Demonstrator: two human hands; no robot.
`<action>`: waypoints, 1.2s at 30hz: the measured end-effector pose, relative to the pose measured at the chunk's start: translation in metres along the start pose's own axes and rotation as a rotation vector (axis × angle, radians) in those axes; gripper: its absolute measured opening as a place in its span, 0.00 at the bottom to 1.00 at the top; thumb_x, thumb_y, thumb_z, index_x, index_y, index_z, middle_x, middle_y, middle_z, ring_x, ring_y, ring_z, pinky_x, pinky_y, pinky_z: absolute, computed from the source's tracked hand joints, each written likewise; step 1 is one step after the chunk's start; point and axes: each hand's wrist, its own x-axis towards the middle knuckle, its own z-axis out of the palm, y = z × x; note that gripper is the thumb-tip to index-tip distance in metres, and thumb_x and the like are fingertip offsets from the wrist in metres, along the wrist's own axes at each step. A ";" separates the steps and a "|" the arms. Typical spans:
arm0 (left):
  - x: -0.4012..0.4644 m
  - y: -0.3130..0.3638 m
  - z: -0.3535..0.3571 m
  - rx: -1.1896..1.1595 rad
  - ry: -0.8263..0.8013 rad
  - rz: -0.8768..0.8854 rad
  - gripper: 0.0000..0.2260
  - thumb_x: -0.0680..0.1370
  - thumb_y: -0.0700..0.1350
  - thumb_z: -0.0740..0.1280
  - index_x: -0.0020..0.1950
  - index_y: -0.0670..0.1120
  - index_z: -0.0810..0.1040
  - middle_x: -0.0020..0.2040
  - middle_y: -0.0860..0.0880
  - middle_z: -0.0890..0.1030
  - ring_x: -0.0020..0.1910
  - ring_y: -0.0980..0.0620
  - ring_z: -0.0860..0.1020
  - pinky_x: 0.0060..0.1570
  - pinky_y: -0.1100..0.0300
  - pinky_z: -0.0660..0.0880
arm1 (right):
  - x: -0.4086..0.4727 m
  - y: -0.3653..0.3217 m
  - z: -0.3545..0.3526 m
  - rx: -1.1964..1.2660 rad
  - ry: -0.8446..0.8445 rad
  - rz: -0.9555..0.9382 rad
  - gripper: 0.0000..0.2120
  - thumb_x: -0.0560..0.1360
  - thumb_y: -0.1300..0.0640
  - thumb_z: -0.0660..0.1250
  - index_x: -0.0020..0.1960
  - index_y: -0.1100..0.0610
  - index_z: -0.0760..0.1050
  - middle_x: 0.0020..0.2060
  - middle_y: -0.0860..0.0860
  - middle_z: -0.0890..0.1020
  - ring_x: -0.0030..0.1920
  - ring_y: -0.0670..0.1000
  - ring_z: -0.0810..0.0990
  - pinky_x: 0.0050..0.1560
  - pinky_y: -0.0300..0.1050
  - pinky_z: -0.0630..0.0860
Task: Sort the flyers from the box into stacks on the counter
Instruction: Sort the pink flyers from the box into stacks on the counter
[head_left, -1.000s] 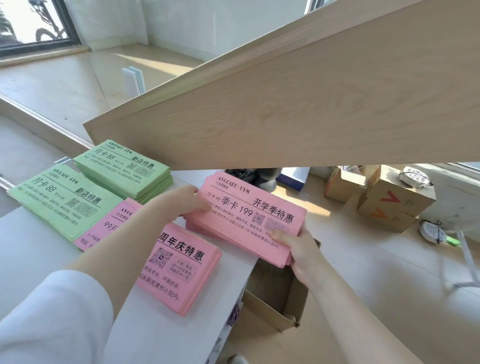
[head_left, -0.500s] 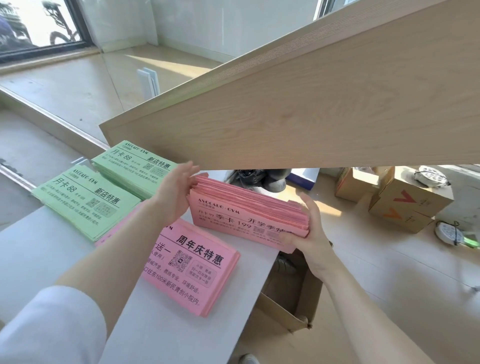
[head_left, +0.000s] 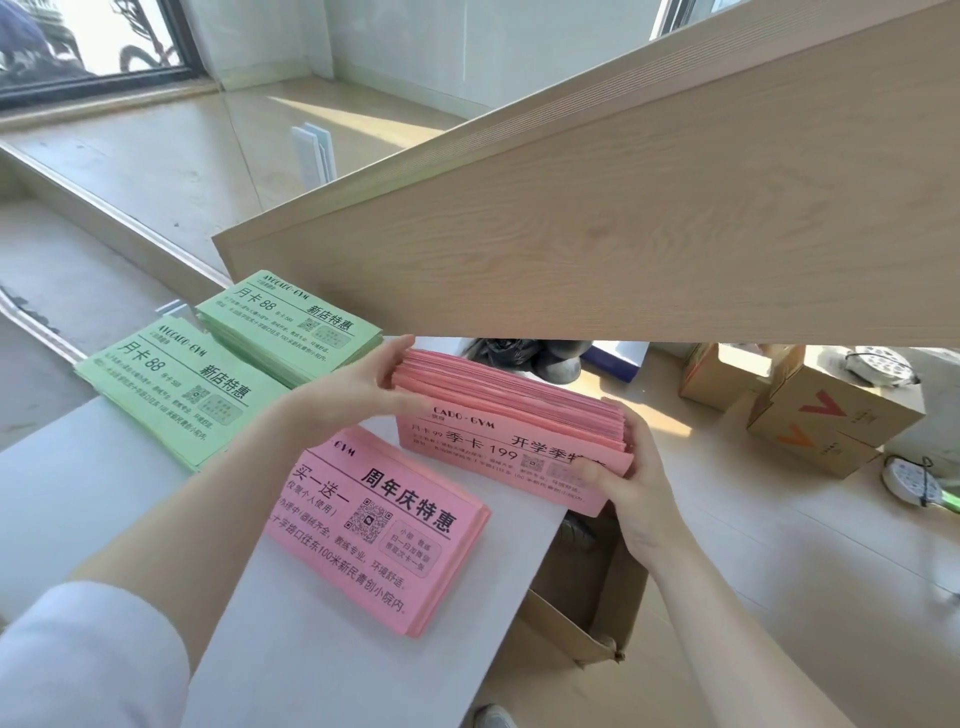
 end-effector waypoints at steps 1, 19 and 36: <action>-0.002 0.001 0.000 0.069 -0.031 -0.016 0.44 0.65 0.46 0.76 0.74 0.50 0.54 0.65 0.55 0.71 0.63 0.59 0.72 0.65 0.61 0.66 | 0.000 0.001 -0.001 -0.004 0.009 0.005 0.30 0.61 0.55 0.75 0.61 0.49 0.69 0.49 0.43 0.81 0.53 0.44 0.79 0.46 0.36 0.78; 0.036 0.003 -0.012 0.087 0.381 -0.386 0.13 0.76 0.49 0.67 0.56 0.43 0.75 0.42 0.47 0.82 0.43 0.46 0.81 0.54 0.52 0.76 | 0.041 -0.018 0.050 0.051 0.122 0.654 0.18 0.71 0.51 0.71 0.53 0.64 0.76 0.40 0.56 0.84 0.38 0.51 0.81 0.36 0.43 0.72; -0.017 0.033 0.086 0.953 0.078 -0.049 0.46 0.68 0.66 0.66 0.76 0.45 0.50 0.77 0.50 0.48 0.75 0.51 0.50 0.72 0.52 0.55 | 0.049 0.003 -0.001 -0.846 -0.432 0.038 0.42 0.71 0.56 0.71 0.75 0.46 0.49 0.72 0.45 0.64 0.70 0.46 0.64 0.65 0.44 0.65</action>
